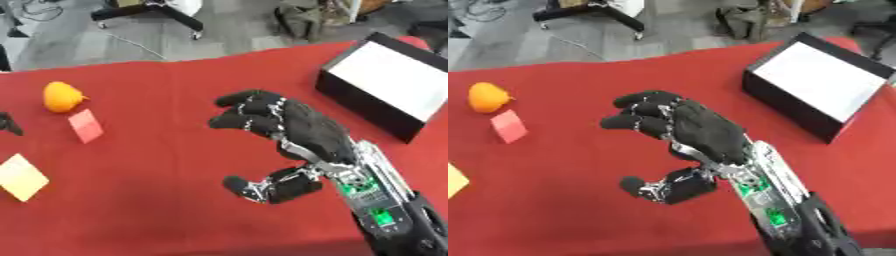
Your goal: Pick up the objects with one hand, pass them to the other hand, and then place them into the box on the other side of the table.
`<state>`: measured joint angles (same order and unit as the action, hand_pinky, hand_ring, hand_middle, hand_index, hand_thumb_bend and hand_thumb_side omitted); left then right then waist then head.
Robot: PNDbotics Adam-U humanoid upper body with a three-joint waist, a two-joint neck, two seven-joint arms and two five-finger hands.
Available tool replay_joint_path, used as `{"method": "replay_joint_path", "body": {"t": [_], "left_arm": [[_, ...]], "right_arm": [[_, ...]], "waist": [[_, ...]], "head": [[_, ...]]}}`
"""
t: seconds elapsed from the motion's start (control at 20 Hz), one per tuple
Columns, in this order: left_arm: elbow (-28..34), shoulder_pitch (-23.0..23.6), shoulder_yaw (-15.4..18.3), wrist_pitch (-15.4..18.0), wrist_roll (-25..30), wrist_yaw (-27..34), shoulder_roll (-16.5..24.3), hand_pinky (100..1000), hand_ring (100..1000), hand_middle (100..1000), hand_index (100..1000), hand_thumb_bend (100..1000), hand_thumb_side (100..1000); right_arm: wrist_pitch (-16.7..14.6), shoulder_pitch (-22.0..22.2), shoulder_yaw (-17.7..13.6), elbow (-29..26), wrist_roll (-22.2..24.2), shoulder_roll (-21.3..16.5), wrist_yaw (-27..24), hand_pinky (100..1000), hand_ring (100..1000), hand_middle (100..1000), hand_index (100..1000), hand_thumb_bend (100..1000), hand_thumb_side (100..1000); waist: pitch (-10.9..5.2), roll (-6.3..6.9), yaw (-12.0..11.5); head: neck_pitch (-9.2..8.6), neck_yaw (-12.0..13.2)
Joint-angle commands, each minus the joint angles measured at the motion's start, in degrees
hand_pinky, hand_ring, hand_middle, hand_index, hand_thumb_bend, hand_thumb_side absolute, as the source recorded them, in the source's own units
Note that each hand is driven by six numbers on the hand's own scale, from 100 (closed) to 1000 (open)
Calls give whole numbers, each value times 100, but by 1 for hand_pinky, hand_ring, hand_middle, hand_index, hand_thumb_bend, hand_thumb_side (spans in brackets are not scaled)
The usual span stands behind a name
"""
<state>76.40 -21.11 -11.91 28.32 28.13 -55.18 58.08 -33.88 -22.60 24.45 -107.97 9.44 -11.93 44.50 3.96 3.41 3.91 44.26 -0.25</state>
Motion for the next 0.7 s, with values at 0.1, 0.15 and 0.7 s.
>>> {"method": "replay_joint_path", "body": {"t": [0.1, 0.15, 0.7], "left_arm": [[-722, -330, 39, 156, -733, -679, -213, 889, 835, 808, 892, 858, 217], [-854, -403, 23, 206, -850, -823, -297, 889, 835, 808, 892, 857, 218], [-1658, -866, -105, 651, -1209, -1720, -827, 881, 825, 792, 872, 801, 182]], "right_arm": [[-10, -51, -12, -46, 7, -44, -57, 839, 867, 683, 890, 290, 353], [-9, -53, -12, -46, 10, -41, -60, 839, 867, 682, 890, 290, 353], [-4, -73, -22, -57, 19, -10, -84, 839, 867, 683, 890, 287, 353]], "waist": [[-92, -18, -3], [-91, -27, -2], [-76, -87, 17]], "head": [[-14, -3], [-14, 4], [-14, 112]]}}
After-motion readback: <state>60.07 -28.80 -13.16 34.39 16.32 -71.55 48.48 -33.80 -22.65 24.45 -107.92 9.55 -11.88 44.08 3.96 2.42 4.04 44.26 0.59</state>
